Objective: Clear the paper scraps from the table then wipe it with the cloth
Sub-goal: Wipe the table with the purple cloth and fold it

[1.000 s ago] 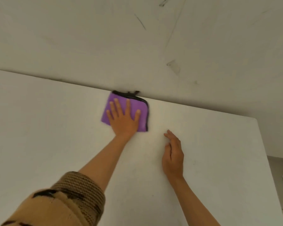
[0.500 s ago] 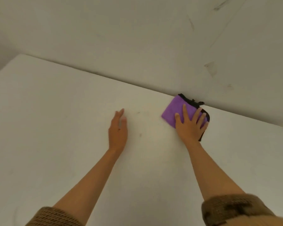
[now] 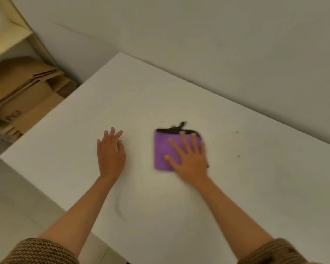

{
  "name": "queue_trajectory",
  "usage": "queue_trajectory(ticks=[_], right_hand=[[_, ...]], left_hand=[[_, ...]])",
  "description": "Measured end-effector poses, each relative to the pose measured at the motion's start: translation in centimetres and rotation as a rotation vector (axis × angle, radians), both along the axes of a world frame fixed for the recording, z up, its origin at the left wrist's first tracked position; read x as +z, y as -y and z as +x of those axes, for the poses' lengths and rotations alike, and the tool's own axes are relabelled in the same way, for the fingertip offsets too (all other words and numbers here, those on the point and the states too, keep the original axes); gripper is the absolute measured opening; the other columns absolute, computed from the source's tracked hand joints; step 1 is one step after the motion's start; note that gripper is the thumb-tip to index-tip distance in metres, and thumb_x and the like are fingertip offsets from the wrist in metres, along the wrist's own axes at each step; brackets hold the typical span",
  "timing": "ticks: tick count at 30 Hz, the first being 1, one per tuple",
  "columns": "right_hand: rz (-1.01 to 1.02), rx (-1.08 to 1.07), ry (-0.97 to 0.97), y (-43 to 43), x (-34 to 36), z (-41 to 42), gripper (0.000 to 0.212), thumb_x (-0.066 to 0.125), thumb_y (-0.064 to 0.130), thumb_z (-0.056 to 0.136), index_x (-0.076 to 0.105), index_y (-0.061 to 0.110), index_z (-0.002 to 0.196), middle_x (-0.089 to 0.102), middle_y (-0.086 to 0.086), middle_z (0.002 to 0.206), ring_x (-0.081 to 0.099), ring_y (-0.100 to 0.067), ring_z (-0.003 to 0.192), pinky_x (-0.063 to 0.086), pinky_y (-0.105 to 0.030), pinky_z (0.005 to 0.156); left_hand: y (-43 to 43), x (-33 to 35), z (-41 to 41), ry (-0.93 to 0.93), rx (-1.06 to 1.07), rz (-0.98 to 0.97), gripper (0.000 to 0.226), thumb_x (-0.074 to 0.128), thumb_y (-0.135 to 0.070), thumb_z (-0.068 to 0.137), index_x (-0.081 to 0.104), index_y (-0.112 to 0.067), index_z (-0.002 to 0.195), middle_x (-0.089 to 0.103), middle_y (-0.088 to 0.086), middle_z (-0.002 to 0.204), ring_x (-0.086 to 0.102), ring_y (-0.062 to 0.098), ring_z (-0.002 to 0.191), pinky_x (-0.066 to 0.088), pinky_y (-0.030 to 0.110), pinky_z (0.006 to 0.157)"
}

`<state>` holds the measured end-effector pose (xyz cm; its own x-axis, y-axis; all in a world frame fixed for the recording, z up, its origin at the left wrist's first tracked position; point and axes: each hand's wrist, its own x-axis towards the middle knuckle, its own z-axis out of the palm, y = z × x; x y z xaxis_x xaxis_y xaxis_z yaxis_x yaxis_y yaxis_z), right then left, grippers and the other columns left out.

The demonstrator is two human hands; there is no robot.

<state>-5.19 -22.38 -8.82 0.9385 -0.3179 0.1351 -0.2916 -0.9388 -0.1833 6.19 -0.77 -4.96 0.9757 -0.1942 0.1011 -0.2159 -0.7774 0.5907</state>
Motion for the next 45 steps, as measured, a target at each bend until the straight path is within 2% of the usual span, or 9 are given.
queue_trajectory(ticks=[6, 9, 14, 18, 22, 27, 32, 38, 45], right_hand=[[0.089, -0.364, -0.242, 1.5, 1.2, 1.4, 0.069, 0.017, 0.073, 0.084, 0.009, 0.044, 0.146, 0.0, -0.008, 0.158, -0.004, -0.042, 0.142, 0.0, -0.062, 0.111], [0.002, -0.138, -0.095, -7.2, 0.6, 2.4, 0.066, 0.032, 0.068, 0.081, 0.036, 0.039, 0.14, 0.024, -0.016, 0.152, 0.017, -0.05, 0.137, 0.014, -0.068, 0.106], [0.091, 0.447, 0.022, -24.9, 1.2, 1.0, 0.063, 0.041, 0.068, 0.083, 0.035, 0.04, 0.14, 0.021, -0.013, 0.154, 0.007, -0.046, 0.14, 0.012, -0.067, 0.107], [0.066, 0.564, 0.061, -26.2, 0.2, 4.6, 0.057, 0.043, 0.065, 0.085, 0.04, 0.041, 0.137, 0.029, -0.008, 0.152, 0.016, -0.043, 0.14, 0.018, -0.064, 0.108], [-0.008, 0.137, -0.059, -17.7, -0.3, 11.3, 0.058, 0.029, 0.065, 0.085, 0.037, 0.041, 0.138, 0.029, -0.007, 0.152, 0.021, -0.042, 0.139, 0.02, -0.06, 0.109], [0.082, -0.16, -0.317, -16.3, 1.8, 17.3, 0.065, 0.02, 0.07, 0.087, -0.002, 0.047, 0.144, -0.013, -0.013, 0.156, -0.014, -0.048, 0.138, -0.007, -0.067, 0.107], [0.015, 0.226, -0.211, -28.8, 1.0, 20.7, 0.065, 0.025, 0.069, 0.087, 0.003, 0.047, 0.144, -0.009, -0.014, 0.156, -0.014, -0.051, 0.137, -0.008, -0.069, 0.106], [-0.049, 0.68, -0.17, -39.4, 1.3, 19.3, 0.067, 0.027, 0.067, 0.086, 0.01, 0.041, 0.145, 0.008, -0.014, 0.157, -0.003, -0.049, 0.139, 0.001, -0.068, 0.107], [0.08, 0.043, -0.259, -22.1, 1.6, 22.1, 0.057, 0.018, 0.066, 0.09, 0.006, 0.049, 0.143, -0.005, -0.001, 0.158, -0.009, -0.034, 0.143, -0.007, -0.054, 0.114]], left_hand=[[-11.9, -0.7, 1.6, -0.039, 0.273, 0.209, 0.04, 0.036, -0.014, 0.097, 0.046, -0.015, 0.136, 0.024, 0.01, 0.153, 0.011, 0.024, 0.144, -0.004, 0.043, 0.116], [-15.6, -1.5, 1.3, -0.085, 0.334, 0.225, 0.041, 0.034, -0.017, 0.098, 0.041, -0.018, 0.138, 0.02, 0.009, 0.155, 0.008, 0.024, 0.144, -0.004, 0.044, 0.116], [-18.7, -2.0, 1.3, -0.095, 0.315, 0.095, 0.041, 0.029, -0.021, 0.101, 0.04, -0.017, 0.14, 0.02, 0.011, 0.155, 0.012, 0.023, 0.144, 0.004, 0.04, 0.117], [-21.4, -2.1, 2.5, -0.094, 0.359, 0.028, 0.041, 0.031, -0.021, 0.1, 0.038, -0.019, 0.141, 0.01, 0.011, 0.156, 0.007, 0.025, 0.144, 0.009, 0.041, 0.116], [-23.2, -2.2, 4.3, -0.147, 0.39, -0.064, 0.047, 0.032, -0.023, 0.1, 0.023, -0.025, 0.146, -0.001, 0.007, 0.158, 0.001, 0.023, 0.145, 0.01, 0.041, 0.115], [-24.6, -2.3, 5.8, -0.108, 0.383, -0.197, 0.05, 0.03, -0.022, 0.101, 0.014, -0.03, 0.147, 0.0, 0.003, 0.158, 0.001, 0.018, 0.144, 0.007, 0.029, 0.111], [-26.0, -1.9, 6.7, -0.051, 0.426, -0.467, 0.048, 0.023, -0.031, 0.102, 0.011, -0.023, 0.148, 0.012, 0.0, 0.157, 0.01, 0.01, 0.143, 0.012, 0.032, 0.118], [-27.9, -1.7, 7.7, 0.021, 0.465, -0.33, 0.046, 0.02, -0.038, 0.099, 0.022, -0.031, 0.144, 0.024, 0.001, 0.153, 0.023, 0.018, 0.138, 0.019, 0.038, 0.112], [-25.2, -1.7, 8.9, 0.019, 0.176, -0.05, 0.046, 0.025, -0.038, 0.098, 0.032, -0.026, 0.142, 0.016, 0.0, 0.156, 0.01, 0.013, 0.144, 0.005, 0.041, 0.117]])
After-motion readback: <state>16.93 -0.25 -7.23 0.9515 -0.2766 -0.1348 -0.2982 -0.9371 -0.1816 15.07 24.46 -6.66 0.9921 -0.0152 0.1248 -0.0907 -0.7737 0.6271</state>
